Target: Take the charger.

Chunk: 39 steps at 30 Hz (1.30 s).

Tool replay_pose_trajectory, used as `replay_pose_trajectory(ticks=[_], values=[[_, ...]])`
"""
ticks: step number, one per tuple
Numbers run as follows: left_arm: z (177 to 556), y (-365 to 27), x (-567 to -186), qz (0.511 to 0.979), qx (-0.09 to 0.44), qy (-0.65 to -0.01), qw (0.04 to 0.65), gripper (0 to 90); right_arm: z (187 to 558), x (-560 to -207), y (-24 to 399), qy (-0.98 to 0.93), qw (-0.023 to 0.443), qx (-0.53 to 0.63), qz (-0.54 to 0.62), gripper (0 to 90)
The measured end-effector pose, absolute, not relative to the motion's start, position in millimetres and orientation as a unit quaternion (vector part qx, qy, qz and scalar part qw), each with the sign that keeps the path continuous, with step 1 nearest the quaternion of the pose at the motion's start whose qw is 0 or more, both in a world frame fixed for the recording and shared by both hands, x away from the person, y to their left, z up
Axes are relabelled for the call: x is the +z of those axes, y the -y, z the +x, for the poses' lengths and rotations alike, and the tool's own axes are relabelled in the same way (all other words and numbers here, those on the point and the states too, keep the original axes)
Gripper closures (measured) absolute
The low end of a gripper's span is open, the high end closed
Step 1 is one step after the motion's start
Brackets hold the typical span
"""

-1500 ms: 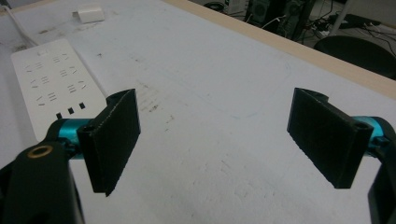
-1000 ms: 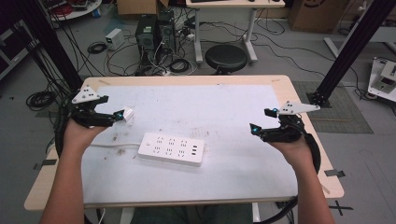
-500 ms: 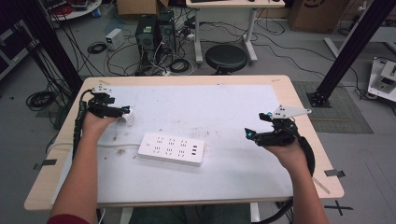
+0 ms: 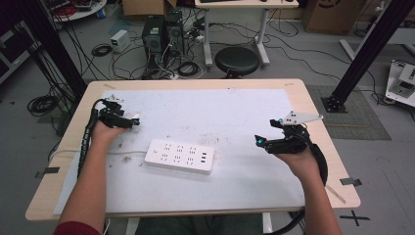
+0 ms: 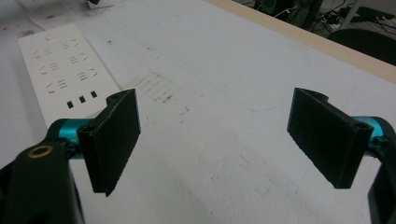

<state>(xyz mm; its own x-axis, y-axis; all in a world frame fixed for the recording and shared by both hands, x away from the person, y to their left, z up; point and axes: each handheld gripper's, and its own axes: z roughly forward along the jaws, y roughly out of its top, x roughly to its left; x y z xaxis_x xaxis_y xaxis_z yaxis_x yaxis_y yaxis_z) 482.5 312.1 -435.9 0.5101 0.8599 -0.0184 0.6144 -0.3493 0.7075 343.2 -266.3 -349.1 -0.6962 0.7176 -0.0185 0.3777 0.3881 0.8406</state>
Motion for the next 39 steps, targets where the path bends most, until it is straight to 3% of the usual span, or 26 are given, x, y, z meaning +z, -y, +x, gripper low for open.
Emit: replay_pose_trajectory(ticks=[12,20,25,39], values=[[483.5,-308.8,-439.3,0.807,0.184,-0.459,0.323,28.5,340.6,-348.2,268.2,-0.810,0.197,0.436,0.339,17.4],[483.4,-308.6,-439.8,0.809,0.182,-0.457,0.322,41.5,341.5,-348.5,268.7,-0.810,0.197,0.437,0.339,17.5],[480.3,-307.8,-435.0,0.810,0.183,-0.456,0.321,42.4,342.1,-348.6,269.1,-0.810,0.196,0.437,0.339,17.4],[412.2,-292.9,-352.5,0.823,0.216,-0.369,0.375,42.4,338.3,-341.2,268.2,-0.814,0.188,0.448,0.317,17.5]])
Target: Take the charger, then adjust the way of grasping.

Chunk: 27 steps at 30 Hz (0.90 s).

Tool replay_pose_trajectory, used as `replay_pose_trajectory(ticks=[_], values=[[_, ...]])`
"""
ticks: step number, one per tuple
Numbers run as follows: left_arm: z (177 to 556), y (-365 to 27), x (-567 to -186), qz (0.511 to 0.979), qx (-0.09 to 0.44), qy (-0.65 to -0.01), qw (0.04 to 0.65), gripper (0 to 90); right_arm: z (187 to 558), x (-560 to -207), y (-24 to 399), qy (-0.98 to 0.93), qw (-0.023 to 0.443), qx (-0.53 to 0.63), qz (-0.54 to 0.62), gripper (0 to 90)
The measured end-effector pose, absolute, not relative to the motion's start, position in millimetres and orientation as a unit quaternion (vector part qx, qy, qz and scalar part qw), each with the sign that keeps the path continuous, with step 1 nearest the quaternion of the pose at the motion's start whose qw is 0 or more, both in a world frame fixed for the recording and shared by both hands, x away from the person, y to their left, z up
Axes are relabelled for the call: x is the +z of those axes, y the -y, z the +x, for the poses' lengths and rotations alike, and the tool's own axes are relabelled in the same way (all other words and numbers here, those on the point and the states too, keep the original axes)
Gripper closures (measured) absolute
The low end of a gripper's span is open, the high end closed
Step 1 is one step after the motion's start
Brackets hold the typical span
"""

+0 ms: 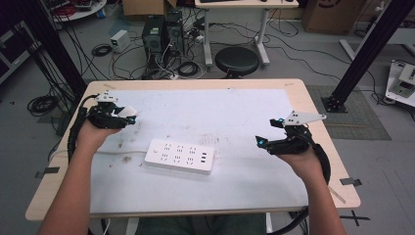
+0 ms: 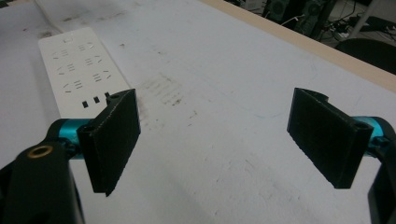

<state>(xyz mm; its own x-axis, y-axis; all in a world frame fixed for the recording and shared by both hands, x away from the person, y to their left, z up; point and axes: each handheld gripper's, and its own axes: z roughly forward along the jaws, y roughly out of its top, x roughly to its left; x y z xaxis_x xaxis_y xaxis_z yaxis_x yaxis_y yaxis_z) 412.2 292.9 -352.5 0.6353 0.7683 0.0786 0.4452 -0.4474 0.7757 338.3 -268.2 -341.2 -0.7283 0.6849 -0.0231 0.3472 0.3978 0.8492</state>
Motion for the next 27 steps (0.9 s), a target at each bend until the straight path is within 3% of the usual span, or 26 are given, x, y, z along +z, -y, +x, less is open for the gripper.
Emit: replay_pose_trajectory(ticks=[16,27], values=[[329.4,-242.6,-311.6,0.849,0.207,-0.234,0.425,42.4,319.7,-339.7,269.4,-0.818,0.175,0.458,0.302,17.4],[325.8,-229.8,-328.6,0.844,0.184,-0.206,0.460,42.4,318.9,-340.3,264.5,-0.820,0.167,0.458,0.300,17.4]])
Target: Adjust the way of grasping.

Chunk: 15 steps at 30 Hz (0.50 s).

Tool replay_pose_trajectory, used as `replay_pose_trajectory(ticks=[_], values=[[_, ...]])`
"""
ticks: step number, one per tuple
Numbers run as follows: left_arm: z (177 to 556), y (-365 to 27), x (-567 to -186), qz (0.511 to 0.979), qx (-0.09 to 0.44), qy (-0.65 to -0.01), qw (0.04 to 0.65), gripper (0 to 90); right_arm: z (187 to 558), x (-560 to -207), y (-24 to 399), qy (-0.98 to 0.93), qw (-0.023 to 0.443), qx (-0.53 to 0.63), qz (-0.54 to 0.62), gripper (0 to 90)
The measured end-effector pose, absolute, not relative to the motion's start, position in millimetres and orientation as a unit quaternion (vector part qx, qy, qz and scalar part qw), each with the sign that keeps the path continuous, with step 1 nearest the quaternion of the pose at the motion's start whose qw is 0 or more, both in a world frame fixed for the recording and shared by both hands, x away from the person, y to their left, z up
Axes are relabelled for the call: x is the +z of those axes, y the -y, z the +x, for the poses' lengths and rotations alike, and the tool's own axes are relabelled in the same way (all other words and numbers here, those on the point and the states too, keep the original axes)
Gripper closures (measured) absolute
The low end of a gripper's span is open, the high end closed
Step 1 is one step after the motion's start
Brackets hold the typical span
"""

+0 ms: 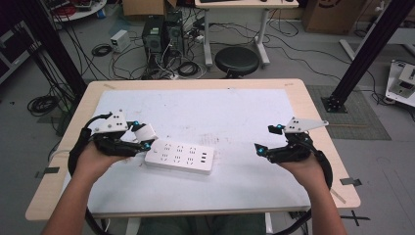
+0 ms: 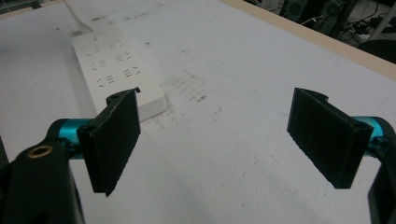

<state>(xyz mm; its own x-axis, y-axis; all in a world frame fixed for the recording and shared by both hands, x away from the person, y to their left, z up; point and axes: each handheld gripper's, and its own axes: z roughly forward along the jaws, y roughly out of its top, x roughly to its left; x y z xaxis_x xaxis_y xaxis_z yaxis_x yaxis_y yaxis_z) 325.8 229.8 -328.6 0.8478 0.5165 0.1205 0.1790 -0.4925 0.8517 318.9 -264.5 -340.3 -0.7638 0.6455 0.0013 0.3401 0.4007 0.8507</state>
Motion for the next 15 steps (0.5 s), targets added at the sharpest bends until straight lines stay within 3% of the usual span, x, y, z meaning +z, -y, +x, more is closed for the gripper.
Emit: replay_pose_trajectory(ticks=[8,15], values=[[325.5,-224.1,-332.6,0.843,0.165,-0.180,0.480,42.4,321.9,-334.8,252.4,-0.829,0.158,0.452,0.289,17.5],[316.3,-207.5,-340.4,0.851,0.156,-0.138,0.481,42.4,317.9,-341.4,232.4,-0.836,0.122,0.459,0.276,17.4]])
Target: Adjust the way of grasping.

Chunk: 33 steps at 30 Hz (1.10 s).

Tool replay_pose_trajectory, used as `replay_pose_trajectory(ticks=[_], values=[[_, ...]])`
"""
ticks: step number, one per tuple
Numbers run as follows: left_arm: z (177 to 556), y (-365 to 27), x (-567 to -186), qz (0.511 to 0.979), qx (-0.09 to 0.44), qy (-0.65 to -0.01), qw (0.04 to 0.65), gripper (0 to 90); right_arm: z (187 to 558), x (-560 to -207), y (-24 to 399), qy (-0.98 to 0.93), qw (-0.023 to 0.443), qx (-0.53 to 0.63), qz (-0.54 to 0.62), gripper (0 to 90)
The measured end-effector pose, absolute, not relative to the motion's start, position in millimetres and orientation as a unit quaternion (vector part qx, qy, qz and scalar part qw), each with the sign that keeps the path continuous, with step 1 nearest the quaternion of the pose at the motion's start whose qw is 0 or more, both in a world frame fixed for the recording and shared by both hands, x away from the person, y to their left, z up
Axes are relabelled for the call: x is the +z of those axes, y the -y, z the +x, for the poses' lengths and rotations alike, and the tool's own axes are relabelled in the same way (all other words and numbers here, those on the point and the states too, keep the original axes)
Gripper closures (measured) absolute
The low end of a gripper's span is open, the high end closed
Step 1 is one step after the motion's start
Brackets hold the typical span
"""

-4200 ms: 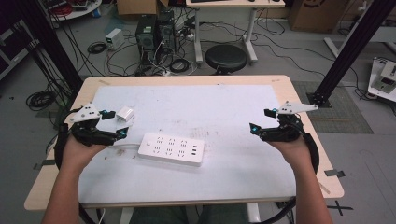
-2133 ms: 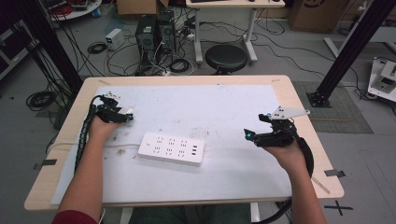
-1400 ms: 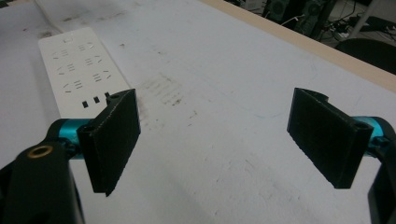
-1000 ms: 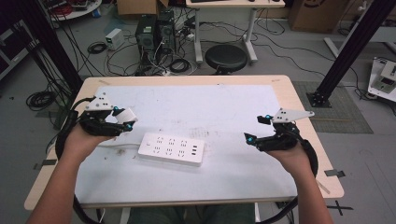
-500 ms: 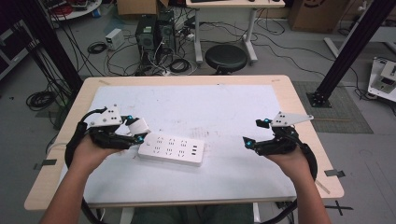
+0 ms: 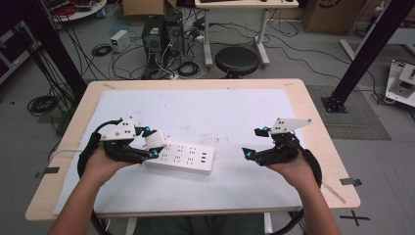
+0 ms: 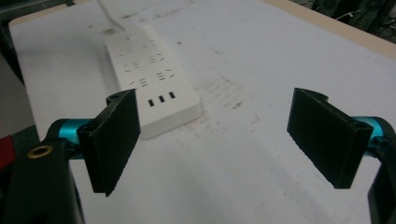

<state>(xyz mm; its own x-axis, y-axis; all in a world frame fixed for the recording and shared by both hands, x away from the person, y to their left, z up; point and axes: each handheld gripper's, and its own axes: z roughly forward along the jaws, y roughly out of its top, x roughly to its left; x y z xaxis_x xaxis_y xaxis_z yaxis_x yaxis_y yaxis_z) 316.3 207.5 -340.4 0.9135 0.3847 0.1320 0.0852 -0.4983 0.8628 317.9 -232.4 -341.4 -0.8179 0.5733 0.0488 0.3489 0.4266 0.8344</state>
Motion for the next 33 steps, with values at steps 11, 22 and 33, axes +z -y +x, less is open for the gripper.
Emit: replay_pose_trajectory(ticks=[11,22,33], values=[[299.9,-159.6,-363.2,0.860,0.160,-0.054,0.481,42.4,309.6,-353.6,197.2,-0.832,0.042,0.487,0.264,17.4],[282.7,-123.4,-382.6,0.853,0.196,-0.023,0.484,42.4,310.5,-371.5,177.3,-0.811,-0.024,0.517,0.273,17.4],[273.9,-110.0,-392.3,0.843,0.243,-0.009,0.480,42.5,317.4,-386.9,151.0,-0.799,-0.106,0.519,0.286,17.5]])
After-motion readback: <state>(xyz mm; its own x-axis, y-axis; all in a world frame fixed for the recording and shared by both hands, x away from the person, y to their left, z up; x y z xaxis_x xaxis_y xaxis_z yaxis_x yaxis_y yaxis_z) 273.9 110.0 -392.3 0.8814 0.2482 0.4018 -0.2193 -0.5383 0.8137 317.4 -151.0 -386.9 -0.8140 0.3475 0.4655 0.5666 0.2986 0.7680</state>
